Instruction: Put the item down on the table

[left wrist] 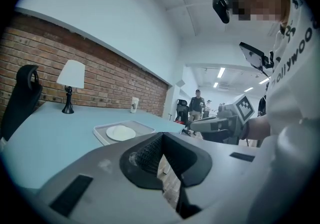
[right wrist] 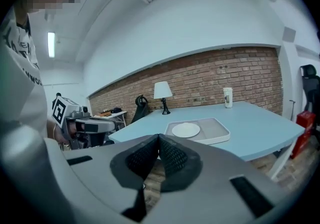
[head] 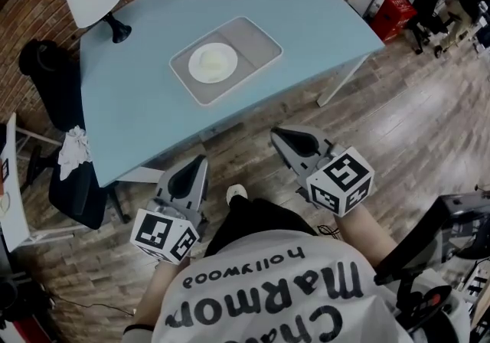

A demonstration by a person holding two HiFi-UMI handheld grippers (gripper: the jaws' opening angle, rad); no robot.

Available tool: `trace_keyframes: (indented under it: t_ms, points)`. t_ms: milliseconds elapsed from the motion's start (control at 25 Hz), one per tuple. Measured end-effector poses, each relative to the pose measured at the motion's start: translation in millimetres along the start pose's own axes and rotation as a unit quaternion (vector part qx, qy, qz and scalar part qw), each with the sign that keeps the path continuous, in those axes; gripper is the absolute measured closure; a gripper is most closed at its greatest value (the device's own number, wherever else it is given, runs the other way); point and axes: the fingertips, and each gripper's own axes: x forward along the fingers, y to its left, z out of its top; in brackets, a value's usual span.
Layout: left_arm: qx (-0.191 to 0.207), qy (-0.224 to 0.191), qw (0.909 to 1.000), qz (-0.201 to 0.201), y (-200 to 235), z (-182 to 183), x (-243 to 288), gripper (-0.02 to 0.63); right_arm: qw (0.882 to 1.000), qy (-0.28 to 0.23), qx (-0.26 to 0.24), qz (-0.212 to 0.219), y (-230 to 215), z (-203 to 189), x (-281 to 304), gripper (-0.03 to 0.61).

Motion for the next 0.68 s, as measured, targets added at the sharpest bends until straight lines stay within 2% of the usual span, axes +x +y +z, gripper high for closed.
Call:
trace_keyframes:
  t_ms: [680]
  points:
    - [0.001, -0.009, 0.9999, 0.007, -22.6, -0.9, 1.0, 0.607, 1.0, -0.003, 0.005, 0.007, -3.3, -7.4, -18.0, 0.569]
